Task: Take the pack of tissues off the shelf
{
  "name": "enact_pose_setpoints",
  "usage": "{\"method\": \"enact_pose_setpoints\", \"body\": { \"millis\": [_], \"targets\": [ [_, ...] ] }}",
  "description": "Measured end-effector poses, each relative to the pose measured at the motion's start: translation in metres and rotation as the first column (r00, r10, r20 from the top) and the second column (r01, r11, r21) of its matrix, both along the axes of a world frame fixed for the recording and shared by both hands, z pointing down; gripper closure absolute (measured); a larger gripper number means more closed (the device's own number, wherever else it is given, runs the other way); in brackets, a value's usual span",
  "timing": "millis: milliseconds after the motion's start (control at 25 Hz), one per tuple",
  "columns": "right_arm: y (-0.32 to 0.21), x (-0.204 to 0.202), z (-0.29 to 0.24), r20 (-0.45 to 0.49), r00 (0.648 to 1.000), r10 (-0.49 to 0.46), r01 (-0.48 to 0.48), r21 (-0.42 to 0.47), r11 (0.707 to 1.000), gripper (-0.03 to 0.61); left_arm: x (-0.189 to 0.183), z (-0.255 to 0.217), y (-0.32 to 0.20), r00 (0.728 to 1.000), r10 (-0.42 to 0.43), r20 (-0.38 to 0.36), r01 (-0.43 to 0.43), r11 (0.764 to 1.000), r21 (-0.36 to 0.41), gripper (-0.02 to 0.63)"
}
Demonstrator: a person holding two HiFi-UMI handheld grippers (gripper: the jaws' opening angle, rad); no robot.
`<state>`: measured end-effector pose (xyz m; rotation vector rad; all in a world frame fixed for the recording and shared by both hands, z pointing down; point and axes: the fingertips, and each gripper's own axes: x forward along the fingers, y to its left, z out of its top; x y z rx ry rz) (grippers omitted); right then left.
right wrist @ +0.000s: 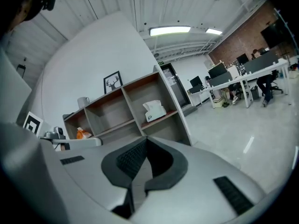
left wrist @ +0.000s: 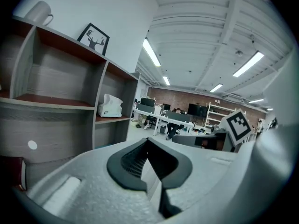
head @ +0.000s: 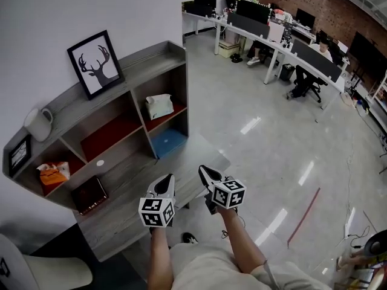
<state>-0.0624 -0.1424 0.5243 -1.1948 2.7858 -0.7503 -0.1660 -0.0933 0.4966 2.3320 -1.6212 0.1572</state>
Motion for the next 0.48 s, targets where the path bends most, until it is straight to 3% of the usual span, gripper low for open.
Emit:
{"method": "enact_pose_setpoints", "body": {
  "millis": [200,480],
  "targets": [
    [-0.028,-0.013,-0.018,0.073,0.997,0.009,-0.009,0.004,1.0,0.563,-0.019,-0.012,-0.014,1.0,-0.019,0.009,0.018,0.999,0.028,0.606],
    [-0.033,-0.009,-0.01,0.163,0.986,0.019,-0.013,-0.04,0.999,0.563,-0.036,0.023,-0.015,0.999,-0.045,-0.009,0.045,0.998,-0.034,0.606]
  ]
}}
